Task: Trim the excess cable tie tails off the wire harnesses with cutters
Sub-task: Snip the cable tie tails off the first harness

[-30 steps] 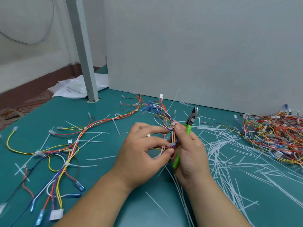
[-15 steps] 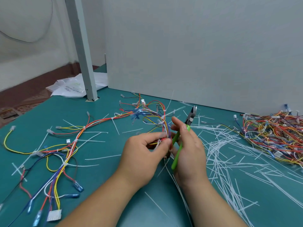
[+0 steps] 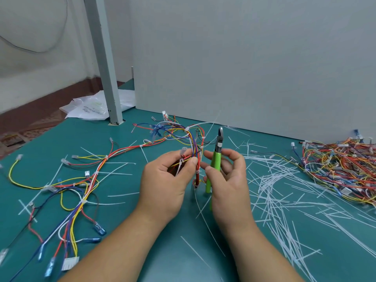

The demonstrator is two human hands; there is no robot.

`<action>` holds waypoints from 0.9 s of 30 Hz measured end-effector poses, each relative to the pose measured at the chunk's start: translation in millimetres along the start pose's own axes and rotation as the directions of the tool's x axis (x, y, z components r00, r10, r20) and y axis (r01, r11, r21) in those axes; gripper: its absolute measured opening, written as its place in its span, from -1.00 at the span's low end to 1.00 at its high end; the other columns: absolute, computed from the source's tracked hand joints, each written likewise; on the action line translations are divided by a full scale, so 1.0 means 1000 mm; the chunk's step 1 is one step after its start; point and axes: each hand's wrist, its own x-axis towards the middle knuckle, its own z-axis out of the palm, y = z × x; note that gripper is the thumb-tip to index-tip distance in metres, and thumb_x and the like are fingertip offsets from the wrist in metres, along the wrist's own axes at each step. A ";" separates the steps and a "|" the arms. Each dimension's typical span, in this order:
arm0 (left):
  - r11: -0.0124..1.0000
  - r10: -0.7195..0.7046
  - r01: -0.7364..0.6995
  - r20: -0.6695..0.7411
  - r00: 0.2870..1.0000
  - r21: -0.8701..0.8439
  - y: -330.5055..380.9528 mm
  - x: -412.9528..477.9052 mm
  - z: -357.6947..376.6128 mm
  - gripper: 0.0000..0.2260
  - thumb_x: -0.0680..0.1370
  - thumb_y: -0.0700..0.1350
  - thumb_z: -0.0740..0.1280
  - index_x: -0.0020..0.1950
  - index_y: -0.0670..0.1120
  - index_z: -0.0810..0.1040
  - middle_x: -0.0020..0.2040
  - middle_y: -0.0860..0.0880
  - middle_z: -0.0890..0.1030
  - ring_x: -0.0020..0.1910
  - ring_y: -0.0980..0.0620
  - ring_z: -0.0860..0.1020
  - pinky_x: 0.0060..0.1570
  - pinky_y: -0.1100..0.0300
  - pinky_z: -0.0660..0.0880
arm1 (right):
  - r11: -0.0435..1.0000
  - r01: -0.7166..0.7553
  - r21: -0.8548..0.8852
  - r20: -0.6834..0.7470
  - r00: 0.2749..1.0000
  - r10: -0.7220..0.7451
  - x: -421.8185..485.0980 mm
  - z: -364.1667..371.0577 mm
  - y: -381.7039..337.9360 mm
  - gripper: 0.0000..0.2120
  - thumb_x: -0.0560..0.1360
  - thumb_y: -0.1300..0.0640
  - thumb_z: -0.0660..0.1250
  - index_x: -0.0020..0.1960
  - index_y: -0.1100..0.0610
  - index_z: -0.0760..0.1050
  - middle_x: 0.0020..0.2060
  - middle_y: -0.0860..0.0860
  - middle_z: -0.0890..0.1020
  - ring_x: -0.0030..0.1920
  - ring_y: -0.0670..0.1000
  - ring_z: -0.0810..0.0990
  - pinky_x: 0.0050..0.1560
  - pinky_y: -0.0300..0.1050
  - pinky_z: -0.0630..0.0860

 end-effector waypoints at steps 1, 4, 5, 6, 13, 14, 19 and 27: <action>1.000 0.019 -0.019 0.009 1.000 -0.008 0.001 0.000 0.000 -0.68 0.50 -0.34 0.47 -0.13 0.13 0.72 -0.20 0.15 0.73 -0.23 0.28 0.64 -0.14 0.45 0.51 | 1.000 -0.006 0.001 0.007 1.000 0.006 0.000 0.000 0.001 -0.55 0.52 0.27 0.36 0.35 0.00 0.40 0.17 -0.04 0.71 0.21 0.03 0.68 0.06 -0.10 0.63; 0.997 0.078 -0.078 0.049 0.996 -0.010 0.005 -0.002 0.000 -0.54 0.50 -0.36 0.46 -0.16 0.28 0.73 -0.18 0.18 0.72 -0.22 0.31 0.63 -0.15 0.47 0.51 | 0.999 0.008 -0.040 0.012 1.000 -0.008 0.001 0.001 0.002 -0.49 0.40 0.20 0.33 0.33 -0.10 0.50 0.12 -0.07 0.72 0.18 0.01 0.69 -0.03 -0.18 0.62; 0.996 0.089 -0.089 0.060 0.994 -0.008 0.005 -0.002 0.000 -0.52 0.50 -0.37 0.46 -0.15 0.29 0.73 -0.18 0.19 0.72 -0.22 0.31 0.63 -0.16 0.47 0.51 | 0.998 0.016 -0.068 0.017 1.000 -0.015 0.002 0.001 0.002 -0.54 0.39 0.19 0.33 0.25 -0.13 0.55 0.08 -0.09 0.73 0.16 0.02 0.69 -0.01 -0.17 0.62; 0.996 0.093 -0.093 0.070 0.993 -0.009 0.004 -0.002 0.000 -0.51 0.50 -0.38 0.45 -0.15 0.29 0.73 -0.18 0.20 0.72 -0.22 0.31 0.64 -0.17 0.48 0.51 | 0.995 0.019 -0.096 0.029 0.999 -0.016 0.001 0.002 0.003 -0.57 0.39 0.18 0.34 0.21 -0.14 0.57 0.06 -0.10 0.73 0.14 0.03 0.69 0.05 -0.11 0.63; 0.993 0.105 -0.109 0.074 0.992 0.053 0.003 0.001 -0.005 -0.68 0.47 -0.28 0.49 -0.13 0.20 0.73 -0.17 0.15 0.71 -0.20 0.26 0.64 -0.14 0.43 0.52 | 0.976 0.047 -0.213 0.077 0.997 -0.031 0.001 -0.001 0.004 -0.43 0.38 0.16 0.37 0.39 0.01 0.55 0.19 0.03 0.68 0.19 0.05 0.67 0.19 0.10 0.63; 0.990 0.117 -0.123 0.080 0.990 0.072 0.004 0.001 -0.005 -0.65 0.45 -0.25 0.48 -0.14 0.26 0.72 -0.16 0.19 0.69 -0.19 0.27 0.64 -0.13 0.45 0.51 | 0.979 0.038 -0.200 0.080 0.997 -0.022 0.002 -0.001 0.004 -0.44 0.36 0.18 0.36 0.37 -0.01 0.56 0.18 0.04 0.69 0.18 0.03 0.68 0.13 -0.01 0.65; 0.981 0.123 -0.140 0.127 0.984 0.133 0.008 0.001 -0.007 -0.58 0.43 -0.20 0.45 -0.13 0.42 0.67 -0.19 0.23 0.66 -0.25 0.29 0.62 -0.18 0.48 0.49 | 0.986 0.030 -0.162 0.094 0.995 -0.014 0.002 -0.001 0.001 -0.53 0.36 0.21 0.32 0.20 -0.16 0.60 0.14 0.03 0.71 0.12 0.00 0.70 0.05 -0.12 0.63; 0.986 0.085 -0.108 0.178 0.980 0.124 0.009 0.000 -0.005 -0.60 0.42 -0.18 0.45 -0.15 0.41 0.68 -0.17 0.26 0.69 -0.19 0.33 0.64 -0.14 0.49 0.49 | 0.984 0.097 -0.149 0.032 0.995 -0.093 0.002 0.002 0.004 -0.54 0.31 0.02 0.40 0.18 -0.30 0.64 0.12 0.05 0.71 0.13 0.03 0.71 0.16 0.03 0.63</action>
